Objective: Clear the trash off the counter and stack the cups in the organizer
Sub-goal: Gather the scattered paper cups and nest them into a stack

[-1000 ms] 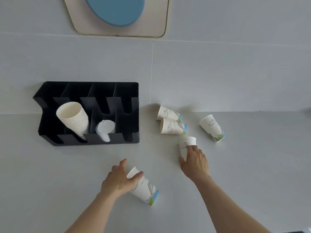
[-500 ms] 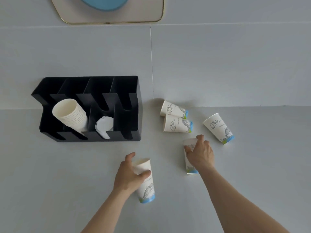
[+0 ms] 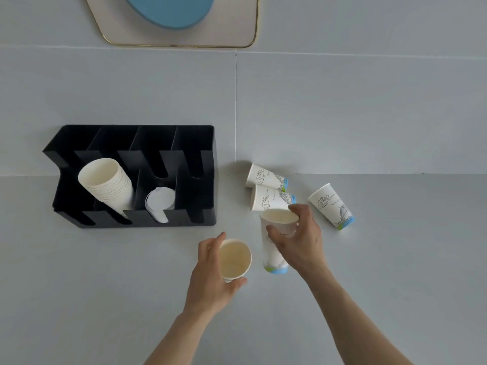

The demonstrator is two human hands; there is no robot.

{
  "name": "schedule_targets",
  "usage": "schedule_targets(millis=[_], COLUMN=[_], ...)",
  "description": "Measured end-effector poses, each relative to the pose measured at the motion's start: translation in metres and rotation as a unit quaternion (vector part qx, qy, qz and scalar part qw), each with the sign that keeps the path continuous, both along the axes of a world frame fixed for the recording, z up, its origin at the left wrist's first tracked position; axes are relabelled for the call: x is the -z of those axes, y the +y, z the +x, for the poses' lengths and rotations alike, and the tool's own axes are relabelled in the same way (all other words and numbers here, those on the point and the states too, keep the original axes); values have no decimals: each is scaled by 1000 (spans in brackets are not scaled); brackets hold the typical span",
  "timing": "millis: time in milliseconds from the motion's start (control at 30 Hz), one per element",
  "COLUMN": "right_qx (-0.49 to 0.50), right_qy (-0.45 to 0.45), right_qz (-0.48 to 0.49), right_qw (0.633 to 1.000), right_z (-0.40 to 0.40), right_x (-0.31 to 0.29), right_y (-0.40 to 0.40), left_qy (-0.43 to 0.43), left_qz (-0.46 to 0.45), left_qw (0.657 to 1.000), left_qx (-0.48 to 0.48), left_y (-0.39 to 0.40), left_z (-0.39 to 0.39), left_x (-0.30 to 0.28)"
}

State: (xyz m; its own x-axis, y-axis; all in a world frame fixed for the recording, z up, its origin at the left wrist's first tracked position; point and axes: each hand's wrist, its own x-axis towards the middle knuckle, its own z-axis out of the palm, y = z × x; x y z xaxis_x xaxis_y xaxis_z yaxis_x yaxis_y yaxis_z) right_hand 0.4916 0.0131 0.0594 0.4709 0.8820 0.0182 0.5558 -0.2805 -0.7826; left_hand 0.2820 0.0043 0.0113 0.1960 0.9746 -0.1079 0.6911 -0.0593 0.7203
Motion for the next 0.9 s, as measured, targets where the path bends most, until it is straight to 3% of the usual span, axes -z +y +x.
schedule_targets(millis=[133,267,500,667,900], right_qx=[-80,-177,-287,-290,-298], right_qy=[14,-4,-78,-117,-84], right_qz=[174,212,67,3,-36], right_qw=[981,961,952,950,950], right_z=[-19,-38,-54,-55,-42], right_x=[-48,-64,-2,24,27], right_y=[-12,-25,-34,-33,6], left_qy=[-21,-46,-83,-83,-76], left_qz=[1,-7,-2,-12,10], left_qw=[1000,999,996,996,997], left_qx=[0,-3,-36,-28,-21], left_y=[-3,-1,4,8,32], left_z=[-3,-4,-8,-14,-12], left_x=[4,3,3,5,12])
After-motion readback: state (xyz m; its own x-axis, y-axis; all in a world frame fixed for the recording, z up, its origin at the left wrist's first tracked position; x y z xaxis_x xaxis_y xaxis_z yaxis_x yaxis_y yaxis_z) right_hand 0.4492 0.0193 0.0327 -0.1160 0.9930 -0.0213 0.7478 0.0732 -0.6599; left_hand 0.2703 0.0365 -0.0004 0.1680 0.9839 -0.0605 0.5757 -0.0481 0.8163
